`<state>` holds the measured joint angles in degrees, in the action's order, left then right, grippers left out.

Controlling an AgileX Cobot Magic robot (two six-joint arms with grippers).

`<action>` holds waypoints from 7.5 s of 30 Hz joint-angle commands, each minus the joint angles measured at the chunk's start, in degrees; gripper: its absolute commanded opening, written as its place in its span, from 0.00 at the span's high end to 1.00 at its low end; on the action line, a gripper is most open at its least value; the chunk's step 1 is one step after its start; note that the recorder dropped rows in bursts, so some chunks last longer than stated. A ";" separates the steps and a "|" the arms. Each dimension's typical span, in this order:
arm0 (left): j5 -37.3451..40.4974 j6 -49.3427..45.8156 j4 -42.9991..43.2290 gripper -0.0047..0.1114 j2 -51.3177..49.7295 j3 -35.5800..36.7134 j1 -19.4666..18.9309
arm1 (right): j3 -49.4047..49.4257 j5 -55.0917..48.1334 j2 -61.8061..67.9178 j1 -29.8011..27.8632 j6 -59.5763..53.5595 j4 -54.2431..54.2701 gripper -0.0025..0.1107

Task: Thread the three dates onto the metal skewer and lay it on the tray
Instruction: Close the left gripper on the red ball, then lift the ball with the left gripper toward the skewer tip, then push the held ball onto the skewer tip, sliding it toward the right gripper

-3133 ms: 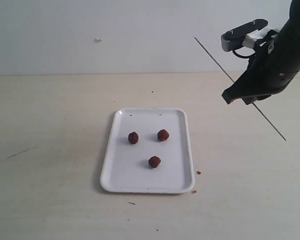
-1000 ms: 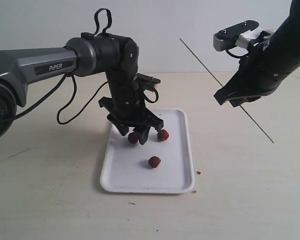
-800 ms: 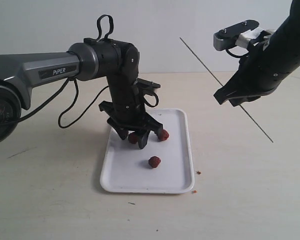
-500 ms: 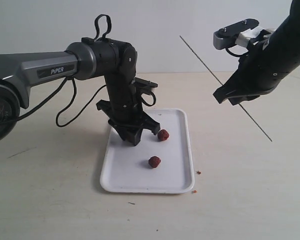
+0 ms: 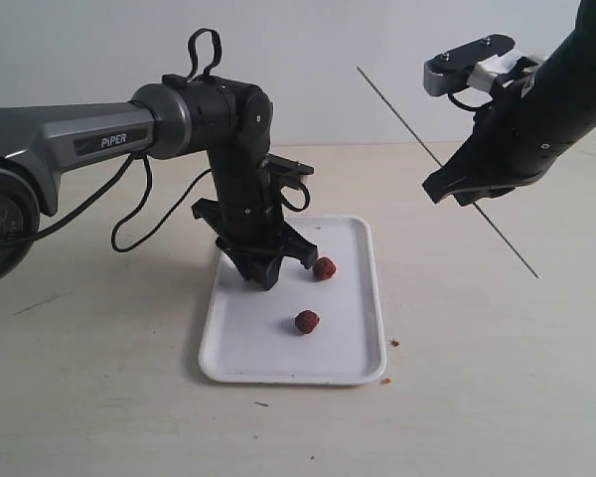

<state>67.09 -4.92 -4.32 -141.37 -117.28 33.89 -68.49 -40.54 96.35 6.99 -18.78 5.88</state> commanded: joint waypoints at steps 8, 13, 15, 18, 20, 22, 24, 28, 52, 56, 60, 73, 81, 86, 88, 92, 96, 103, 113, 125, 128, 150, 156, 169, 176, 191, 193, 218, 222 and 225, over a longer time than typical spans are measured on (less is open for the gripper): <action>1.57 -1.07 -1.13 0.67 0.98 -0.17 0.06 | 0.19 1.34 -0.32 -0.35 -0.44 1.91 0.98; 1.65 -1.60 -1.23 0.67 0.98 -0.17 0.06 | 0.19 1.34 -0.32 -0.35 -0.44 2.05 0.98; 1.75 -1.71 -1.22 0.67 0.98 -0.17 0.06 | 0.19 1.34 -0.32 -0.35 -0.44 2.05 0.98; 2.35 -2.05 -1.22 0.67 0.98 -0.17 0.06 | 0.19 1.34 -0.32 -0.35 -0.44 3.06 0.98; 2.45 -2.16 -1.22 0.67 0.98 -0.17 0.06 | 0.19 1.34 -0.32 -0.35 -0.44 3.20 0.98; 2.50 -2.16 -1.22 0.67 0.98 -0.17 0.06 | 0.19 1.34 -0.32 -0.35 -0.44 3.20 0.98; 2.48 -2.16 -1.22 0.67 0.98 -0.17 0.06 | 0.19 1.34 -0.32 -0.35 -0.44 3.20 0.98; 2.61 -2.16 -1.22 0.67 0.98 -0.17 0.06 | 0.19 1.34 -0.32 -0.35 -0.44 3.20 0.98; 2.87 -2.40 -1.38 0.70 2.09 -0.17 -0.69 | 0.19 1.34 -0.32 -0.35 -0.68 3.77 0.98; 2.87 -6.86 -8.11 0.70 4.61 -0.17 -2.80 | 0.19 0.73 -0.32 -0.35 -2.09 3.65 0.98; 2.87 -13.64 -22.35 0.70 7.17 -0.17 -8.22 | 0.19 -0.28 0.13 -0.35 -3.89 3.23 0.98; 2.87 -18.86 -43.80 0.70 10.07 -0.17 -22.27 | 0.19 -1.44 6.11 -0.35 -28.61 1.73 0.98; 2.87 -18.61 -48.97 0.70 10.20 -0.17 -22.53 | 0.19 5.65 10.94 -0.35 -43.25 6.80 0.98; 2.87 -17.82 -48.47 0.70 11.19 2.47 -22.31 | 0.19 10.17 12.34 -0.75 -54.41 15.52 0.98; 2.87 -17.96 -48.47 0.70 12.17 4.98 -22.31 | 0.19 11.54 12.78 -1.97 -59.90 21.41 0.98; 2.87 -20.45 -48.98 0.70 14.79 9.59 -22.31 | 0.19 9.96 13.60 -5.28 -69.81 31.19 0.98; 2.87 -21.94 -50.96 0.70 17.65 11.62 -22.31 | 0.19 4.57 13.72 -7.39 -76.81 36.54 0.98; 2.87 -21.68 -51.55 0.70 20.12 12.82 -22.31 | 0.19 -3.35 13.72 -8.26 -84.42 42.60 0.98; 2.87 -20.03 -53.01 0.70 20.01 13.09 -22.31 | 0.19 -3.30 13.72 -8.40 -87.66 46.74 0.98; 2.87 -19.88 -55.04 0.70 20.48 14.80 -22.31 | 0.19 -1.76 13.72 -8.40 -87.55 48.12 0.98; 2.87 -20.02 -55.73 0.70 20.48 14.80 -22.31 | 0.19 -1.74 13.72 -8.40 -87.44 48.12 0.98; 2.87 -20.80 -56.64 0.70 19.38 14.80 -21.19 | 0.19 -3.21 13.72 -8.30 -87.11 48.20 0.98; 2.87 -21.86 -57.58 0.70 18.83 14.80 -20.62 | 0.19 -4.34 13.72 -8.30 -87.63 48.20 0.98; 2.87 -22.32 -57.58 0.70 18.83 14.80 -17.40 | 0.08 -6.21 13.72 -8.30 -90.20 51.21 0.98; 2.87 -22.44 -57.58 0.70 18.83 14.80 -15.74 | 0.08 -6.22 13.72 -8.30 -90.20 54.12 0.98; 2.87 -22.71 -57.58 0.70 18.83 14.80 -13.83 | 0.08 -8.03 13.72 -8.30 -90.10 58.72 0.98; 2.87 -22.90 -57.47 0.70 18.83 14.80 -13.83 | 0.08 -8.12 13.72 -8.30 -90.10 58.85 0.98; 0.04 -24.78 -55.95 0.40 19.09 14.67 -15.04 | 0.08 -7.19 13.72 -8.30 -88.93 60.97 0.98; -0.91 -26.10 -56.51 0.40 20.38 14.67 -16.66 | 0.08 -6.63 13.72 -8.30 -88.68 60.87 0.98; -1.23 -26.34 -56.61 0.40 21.81 14.67 -18.24 | 0.08 -6.44 13.72 -8.30 -88.56 59.72 0.98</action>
<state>66.43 -30.52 -60.32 -121.57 -102.68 17.22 -68.26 -47.60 110.29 -1.08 -108.03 65.31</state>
